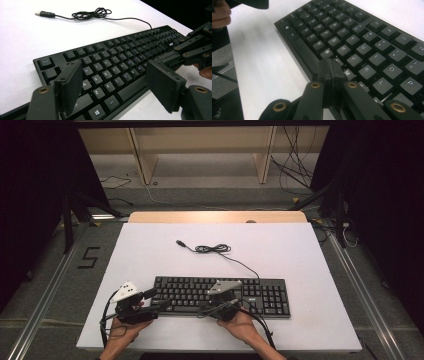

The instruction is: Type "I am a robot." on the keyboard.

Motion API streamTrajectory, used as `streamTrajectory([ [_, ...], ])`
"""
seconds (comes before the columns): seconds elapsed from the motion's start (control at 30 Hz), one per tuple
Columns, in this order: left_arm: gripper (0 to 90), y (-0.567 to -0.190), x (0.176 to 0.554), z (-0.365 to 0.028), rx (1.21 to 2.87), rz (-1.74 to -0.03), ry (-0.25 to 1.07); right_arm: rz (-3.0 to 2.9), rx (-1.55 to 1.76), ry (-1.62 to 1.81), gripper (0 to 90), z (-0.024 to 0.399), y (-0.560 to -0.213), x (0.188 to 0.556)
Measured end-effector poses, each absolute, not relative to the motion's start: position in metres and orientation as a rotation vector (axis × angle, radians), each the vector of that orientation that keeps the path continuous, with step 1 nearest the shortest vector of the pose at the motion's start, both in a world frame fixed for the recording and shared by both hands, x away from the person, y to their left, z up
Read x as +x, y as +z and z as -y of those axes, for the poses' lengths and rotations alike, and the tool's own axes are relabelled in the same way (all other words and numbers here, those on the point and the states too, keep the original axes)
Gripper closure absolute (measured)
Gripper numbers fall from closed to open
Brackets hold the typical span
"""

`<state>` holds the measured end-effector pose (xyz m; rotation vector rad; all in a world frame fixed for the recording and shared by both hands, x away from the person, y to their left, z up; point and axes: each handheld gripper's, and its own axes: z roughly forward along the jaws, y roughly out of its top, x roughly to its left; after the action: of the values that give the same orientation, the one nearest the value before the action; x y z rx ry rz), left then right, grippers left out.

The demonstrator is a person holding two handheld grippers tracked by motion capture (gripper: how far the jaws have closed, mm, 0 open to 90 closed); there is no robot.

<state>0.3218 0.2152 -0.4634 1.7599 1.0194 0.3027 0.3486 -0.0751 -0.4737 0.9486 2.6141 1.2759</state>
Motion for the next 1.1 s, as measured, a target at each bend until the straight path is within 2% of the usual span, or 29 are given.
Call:
streamTrajectory([
  [1.1, 29.3, -0.464, 0.3228, -0.216, 1.756, -1.037, 0.307, -2.645, 0.935, 1.226, 90.0, 0.0703, -0.4833, 0.3489],
])
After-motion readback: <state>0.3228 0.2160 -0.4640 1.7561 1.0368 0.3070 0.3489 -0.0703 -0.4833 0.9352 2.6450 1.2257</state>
